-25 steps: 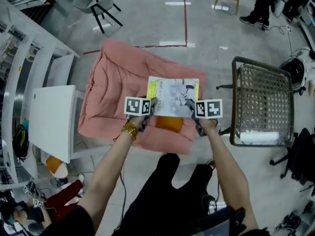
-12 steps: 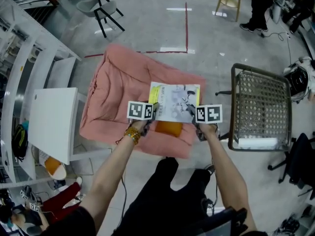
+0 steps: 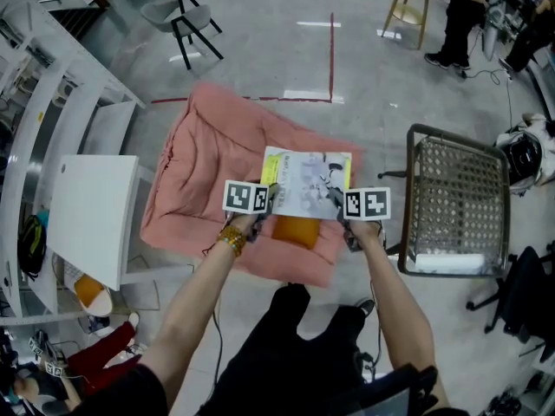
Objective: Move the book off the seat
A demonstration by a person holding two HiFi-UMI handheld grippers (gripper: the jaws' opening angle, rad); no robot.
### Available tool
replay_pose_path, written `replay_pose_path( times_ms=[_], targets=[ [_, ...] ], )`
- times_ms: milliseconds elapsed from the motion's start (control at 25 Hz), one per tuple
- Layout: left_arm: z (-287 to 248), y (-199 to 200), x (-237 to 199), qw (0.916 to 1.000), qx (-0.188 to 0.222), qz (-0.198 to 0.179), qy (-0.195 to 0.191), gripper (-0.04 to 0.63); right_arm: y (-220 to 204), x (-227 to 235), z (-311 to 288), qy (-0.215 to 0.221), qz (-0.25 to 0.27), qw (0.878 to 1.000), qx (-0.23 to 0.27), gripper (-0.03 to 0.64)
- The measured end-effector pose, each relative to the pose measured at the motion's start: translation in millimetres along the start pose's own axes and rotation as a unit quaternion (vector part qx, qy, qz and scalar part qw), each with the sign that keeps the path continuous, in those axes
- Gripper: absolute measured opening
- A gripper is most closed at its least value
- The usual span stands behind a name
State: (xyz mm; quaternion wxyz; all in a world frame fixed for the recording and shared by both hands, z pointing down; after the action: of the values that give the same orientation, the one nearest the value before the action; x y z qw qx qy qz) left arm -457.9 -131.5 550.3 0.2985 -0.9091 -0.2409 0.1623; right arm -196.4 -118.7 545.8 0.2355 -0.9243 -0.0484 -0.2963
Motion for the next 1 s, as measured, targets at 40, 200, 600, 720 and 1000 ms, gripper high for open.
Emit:
replay_pose_path(
  times_ms=[40,200,600,720,1000],
  targets=[
    [2,0,0,1.0000,0.000,0.000,0.000,0.164,0,-1,1,0.001,0.000,1.000,0.001,0.129],
    [7,5,1,1.0000,0.003,-0.002,0.000,0.164,2,-5,6,0.001,0.001,1.000,0.003,0.129],
    [7,24,35,0.9999,0.008,-0.012,-0.001,0.164,7,14,41,0.006,0.000,1.000,0.018,0.127],
    [4,32,57,0.9999,0.009,-0.011,0.003,0.164,13,31,55,0.011,0.002,1.000,0.014,0.129],
    [1,39,95,0.9999,0.008,-0.004,0.013,0.164,16,58,82,0.022,0.009,1.000,0.009,0.129]
  ],
)
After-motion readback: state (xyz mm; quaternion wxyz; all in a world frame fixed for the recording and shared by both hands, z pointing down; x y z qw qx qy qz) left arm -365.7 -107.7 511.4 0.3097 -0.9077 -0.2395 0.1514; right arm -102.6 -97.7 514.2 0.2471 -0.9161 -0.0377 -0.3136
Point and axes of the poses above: the fingertips, and each gripper's own axes: z backward along the fingers, x to its right, y out of its top, the point moved 8 cm from there along z, backward along the fingers, and after that the axes turned 15 degrees about -z, right-handed, at the moved point
